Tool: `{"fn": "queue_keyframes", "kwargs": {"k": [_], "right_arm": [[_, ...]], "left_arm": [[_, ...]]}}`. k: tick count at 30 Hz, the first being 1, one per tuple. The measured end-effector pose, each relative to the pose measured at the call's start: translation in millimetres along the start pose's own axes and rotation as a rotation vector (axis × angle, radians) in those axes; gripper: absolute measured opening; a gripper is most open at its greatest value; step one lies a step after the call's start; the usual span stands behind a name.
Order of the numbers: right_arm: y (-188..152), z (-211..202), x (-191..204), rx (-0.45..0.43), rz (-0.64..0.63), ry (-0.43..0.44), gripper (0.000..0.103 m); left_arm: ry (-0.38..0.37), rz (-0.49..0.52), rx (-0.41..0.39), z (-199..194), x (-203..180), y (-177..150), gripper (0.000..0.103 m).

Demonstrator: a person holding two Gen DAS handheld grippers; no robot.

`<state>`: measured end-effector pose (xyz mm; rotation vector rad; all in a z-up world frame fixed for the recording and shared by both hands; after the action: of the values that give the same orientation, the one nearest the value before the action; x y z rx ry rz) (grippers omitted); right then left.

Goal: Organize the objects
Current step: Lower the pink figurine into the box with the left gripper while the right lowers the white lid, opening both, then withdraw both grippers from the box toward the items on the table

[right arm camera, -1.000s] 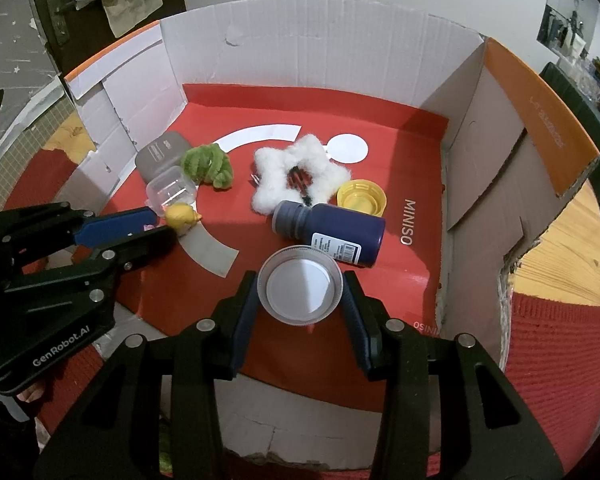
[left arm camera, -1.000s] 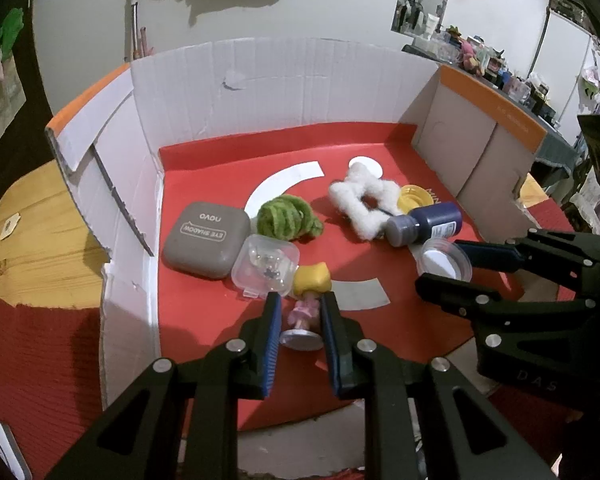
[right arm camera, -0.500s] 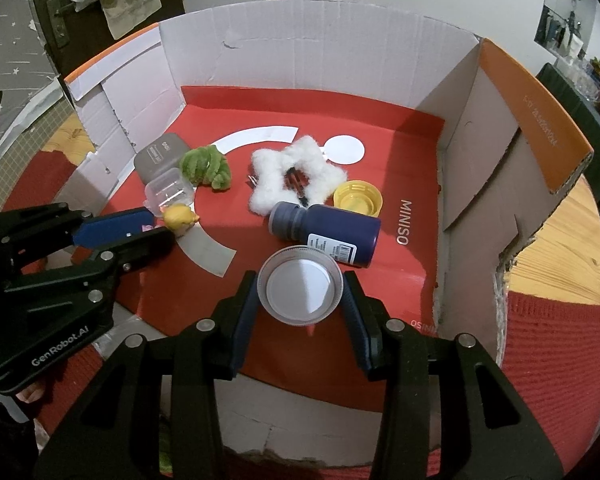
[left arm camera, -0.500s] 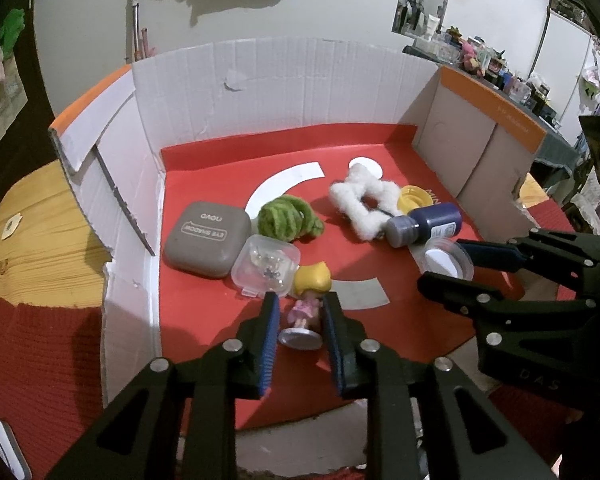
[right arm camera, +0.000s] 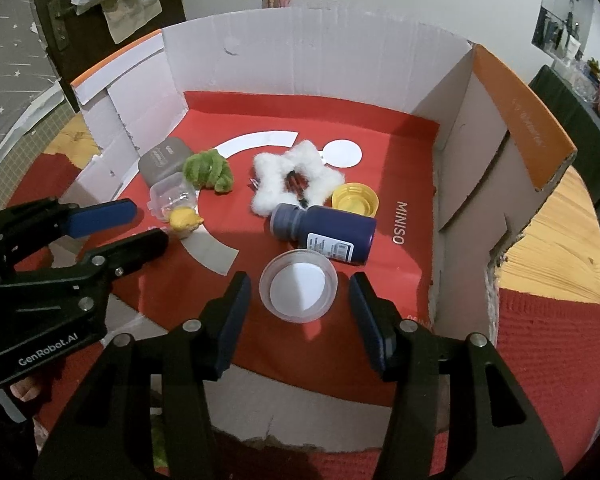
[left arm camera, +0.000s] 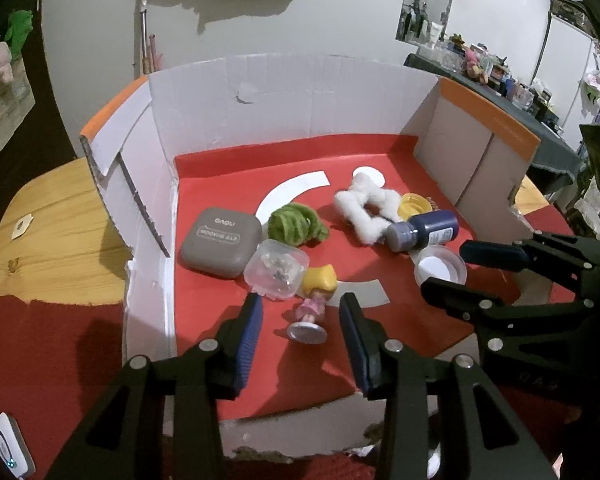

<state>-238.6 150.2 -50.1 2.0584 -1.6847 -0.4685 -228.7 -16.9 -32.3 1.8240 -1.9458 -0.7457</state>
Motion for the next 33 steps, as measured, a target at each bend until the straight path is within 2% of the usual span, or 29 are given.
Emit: {"fn": "queue_keyframes", "kwargs": {"k": [8, 17, 22, 33], "right_arm": [[-0.7, -12.5, 3.6, -0.026, -0.006, 0.000, 0.062], [-7.9, -40.5, 5.8, -0.071, -0.009, 0.001, 0.072], [-14.0, -52.1, 7.3, -0.089, -0.010, 0.000, 0.078], [-29.5, -79.8, 15.7, -0.128, -0.021, -0.003, 0.085]], "left_arm": [[-0.002, -0.004, -0.017, -10.2, -3.6, -2.1, 0.049], [0.007, -0.011, -0.048, -24.9, -4.1, -3.9, 0.063], [0.024, -0.014, -0.071, -35.9, -3.1, -6.0, 0.075], [0.057, -0.007, -0.114, -60.1, -5.3, -12.9, 0.086]]}}
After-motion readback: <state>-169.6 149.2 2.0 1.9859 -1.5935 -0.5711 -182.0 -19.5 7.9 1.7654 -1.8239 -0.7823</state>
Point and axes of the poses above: each gripper's, at about its wrist camera, not at the fingertips, and z roughly the way its jaws point, x to its left, y to its top, the point moved 9 cm from there along z, roughly the way its jaws point, and after that the axes turned 1 degree about -z, right-handed, at the moved point
